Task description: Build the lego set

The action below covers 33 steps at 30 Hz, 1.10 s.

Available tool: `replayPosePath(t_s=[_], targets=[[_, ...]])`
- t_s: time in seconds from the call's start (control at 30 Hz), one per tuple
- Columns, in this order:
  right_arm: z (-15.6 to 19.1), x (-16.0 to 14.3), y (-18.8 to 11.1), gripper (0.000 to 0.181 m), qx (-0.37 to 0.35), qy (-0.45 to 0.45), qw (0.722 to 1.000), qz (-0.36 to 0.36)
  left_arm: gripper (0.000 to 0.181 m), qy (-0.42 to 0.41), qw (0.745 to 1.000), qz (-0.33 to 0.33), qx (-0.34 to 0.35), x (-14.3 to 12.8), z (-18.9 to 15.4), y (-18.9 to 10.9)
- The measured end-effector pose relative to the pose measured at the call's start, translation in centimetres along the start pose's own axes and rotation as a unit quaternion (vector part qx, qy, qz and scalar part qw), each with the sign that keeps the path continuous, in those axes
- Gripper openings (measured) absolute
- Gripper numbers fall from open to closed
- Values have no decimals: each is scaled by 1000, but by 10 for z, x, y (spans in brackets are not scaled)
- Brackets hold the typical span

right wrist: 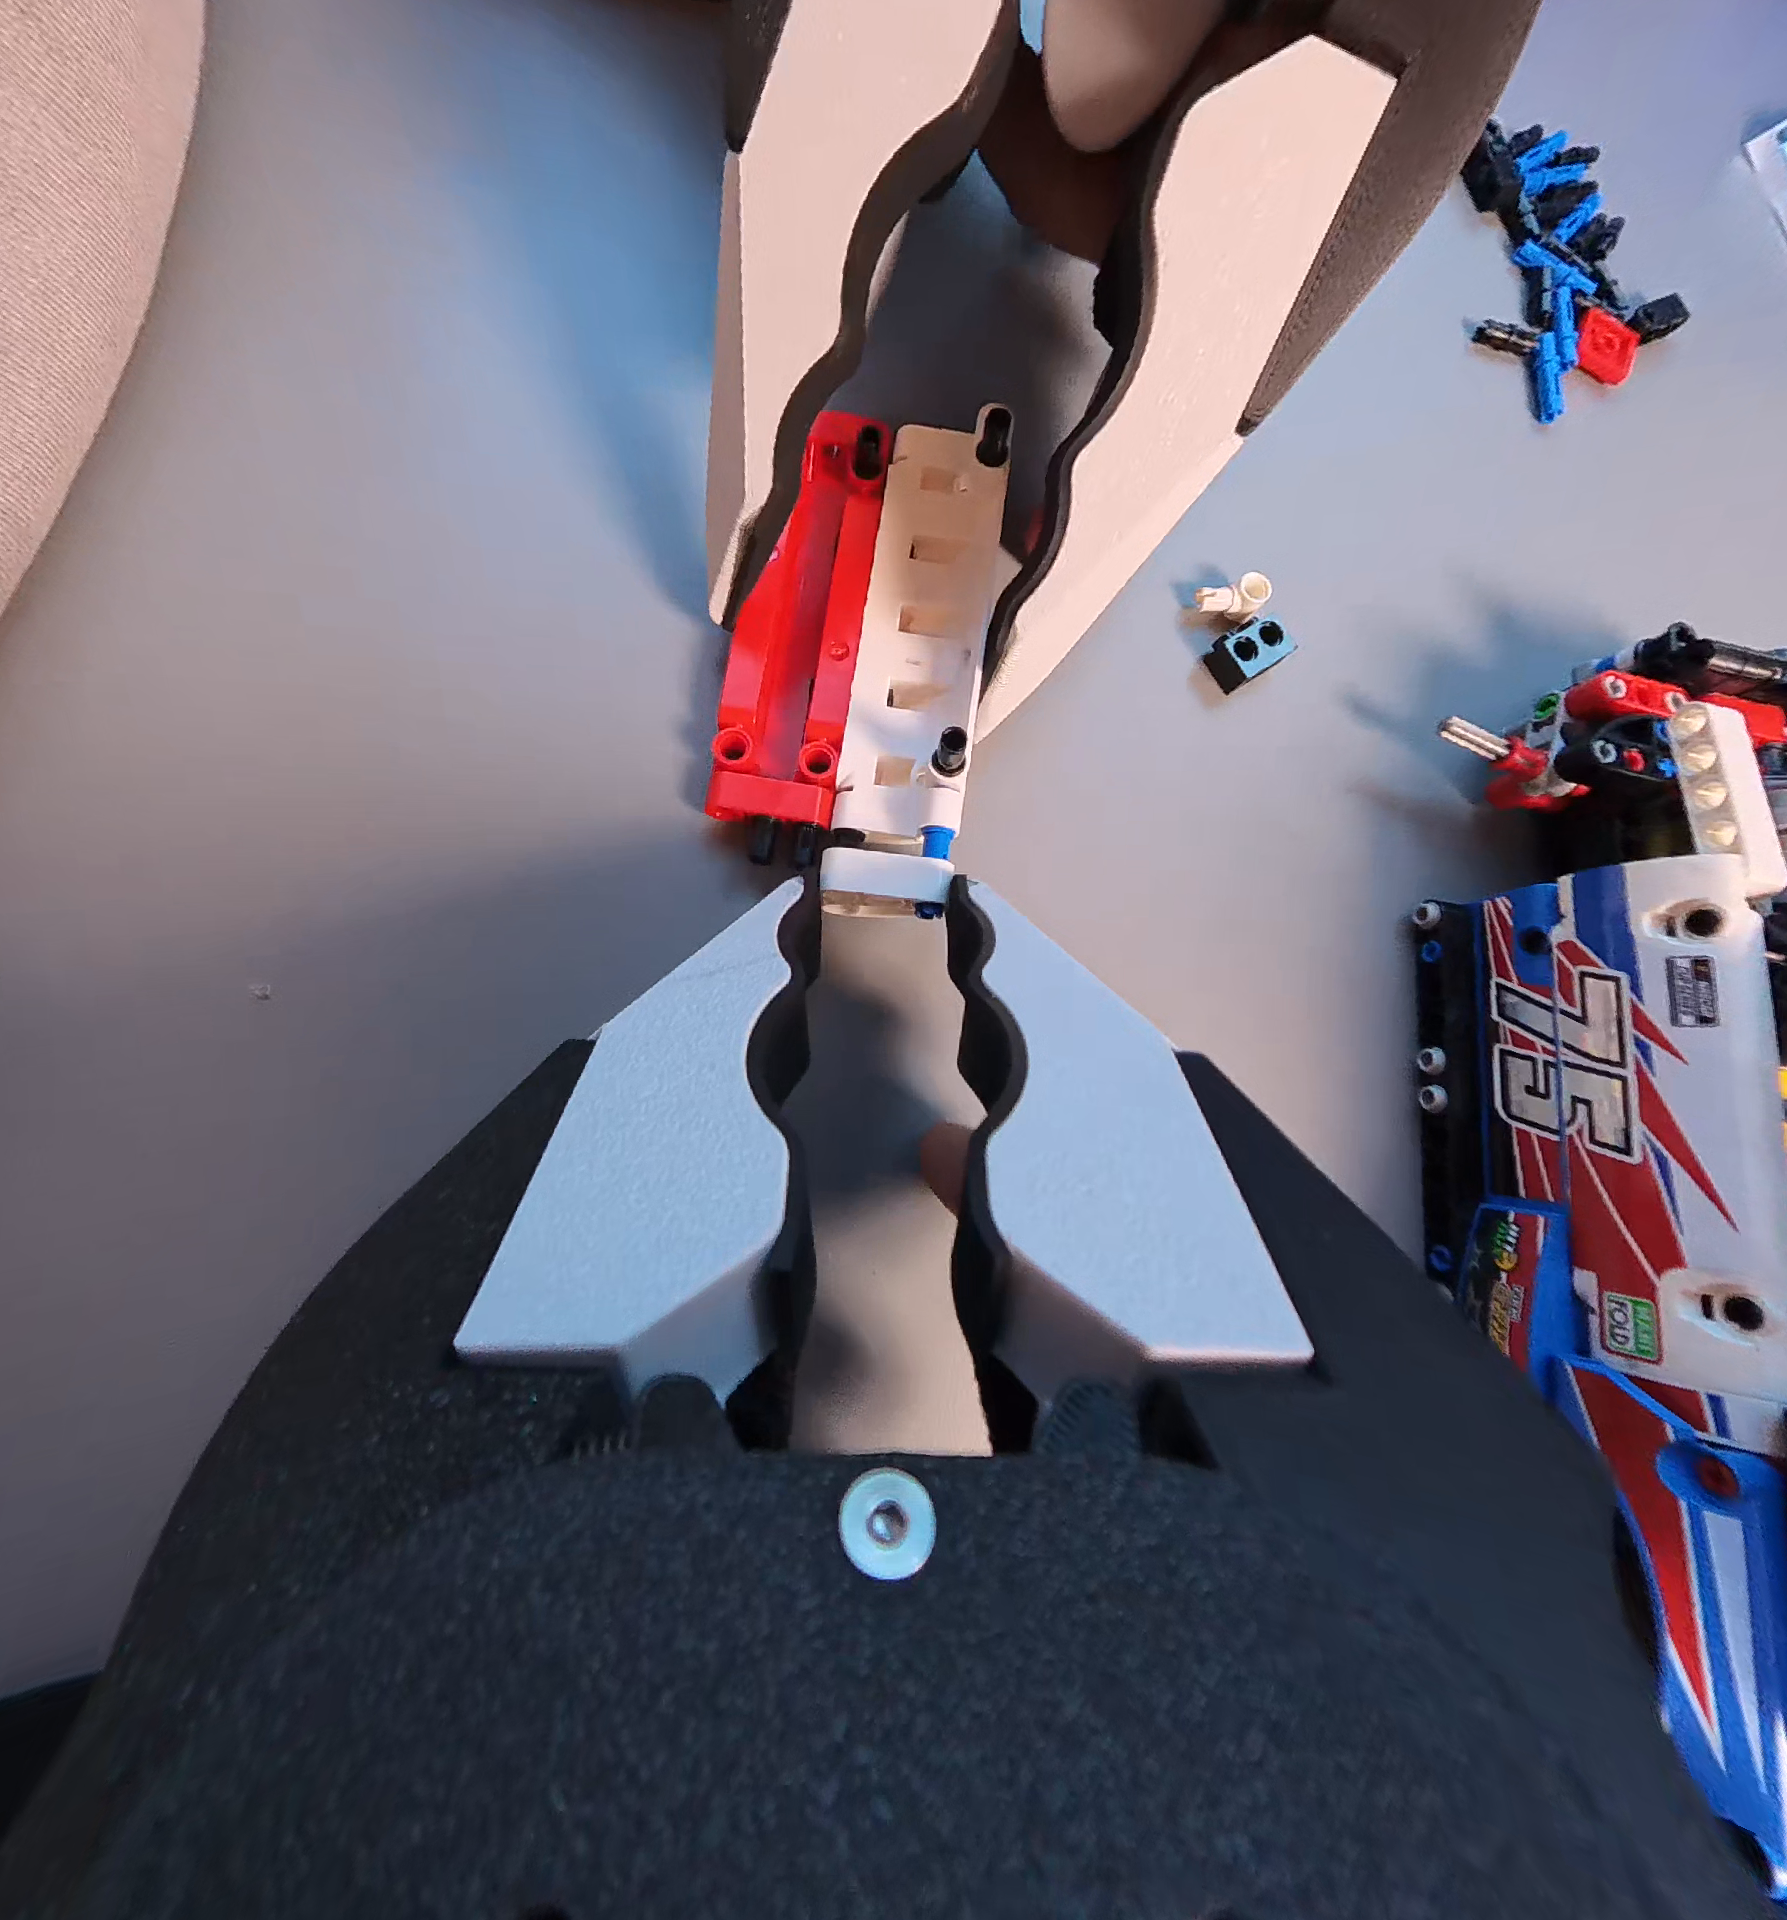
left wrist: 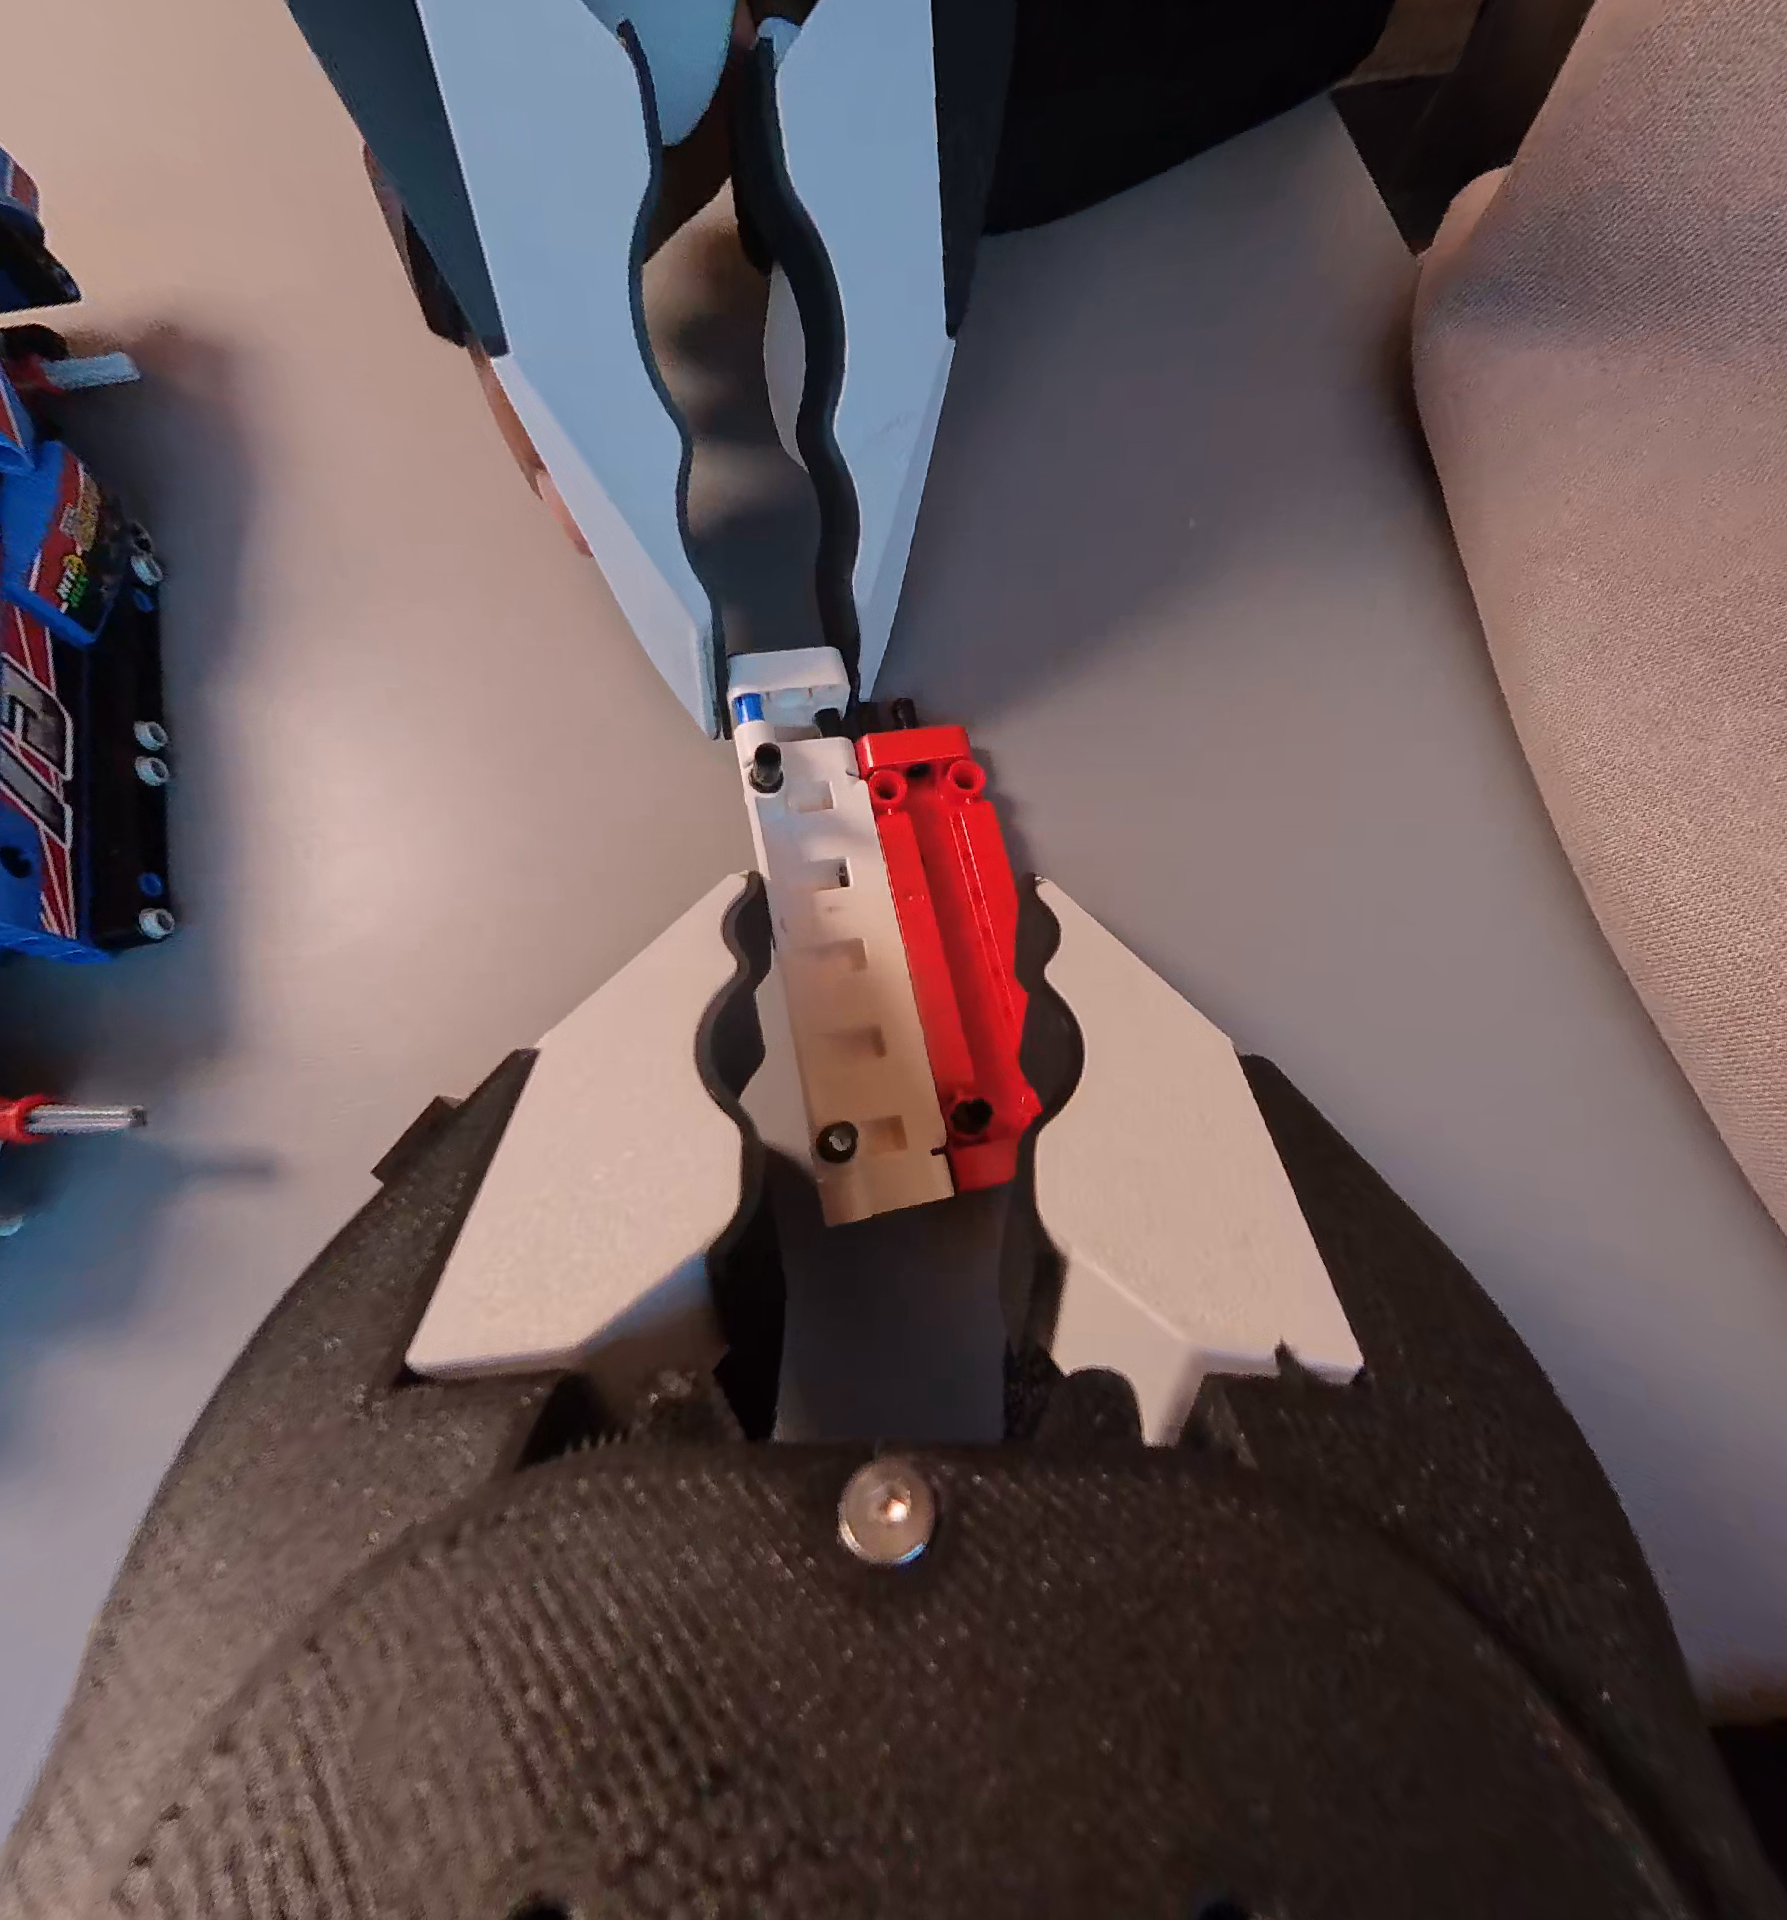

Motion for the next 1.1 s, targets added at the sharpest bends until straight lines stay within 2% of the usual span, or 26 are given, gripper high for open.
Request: replayPosePath(t_s=[0.27, 0.5, 0.57, 0.6, 0.7, 0.9, 1.03, 1.1], targets=[[2, 0, -1, 22, -27, 5, 1000, -7, 47, 8, 1000, -17, 11, -1, -1, 0], [5, 0, -3, 21, -51, -29, 998, 2, 45, -6, 999, -33, 6, 1, -1, 0], [6, 1, -2, 21, -51, -26, 998, -7, 25, -15, 999, -50, 8, 3, 1, -2], [6, 1, -1, 21, -54, -22, 998, -6, 25, -22, 998, -51, 6, 3, 2, -3], [1, 0, -5, 27, -55, 15, 998, -15, 27, 2, 998, -49, 26, 3, 1, -5], [0, -6, -16, 29, -80, 70, 993, -46, 19, -50, 997, -56, 23, 4, 5, -5], [-9, -4, -33, 35, -123, 146, 976, -101, 3, -117, 984, -128, 37, 13, 17, -17], [-15, 4, -42, 34, -160, 176, 961, -142, 2, -166, 972, -159, 52, 13, 29, -24]])
Point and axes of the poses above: each gripper's, where its closed fingertips meet, y out along the fingers, x out of its top, z = x × y across the jaws, the point moved 6 cm from there along -y, back along the fingers, and after that the axes turned 6 degrees about -y, right-handed, at the moved point
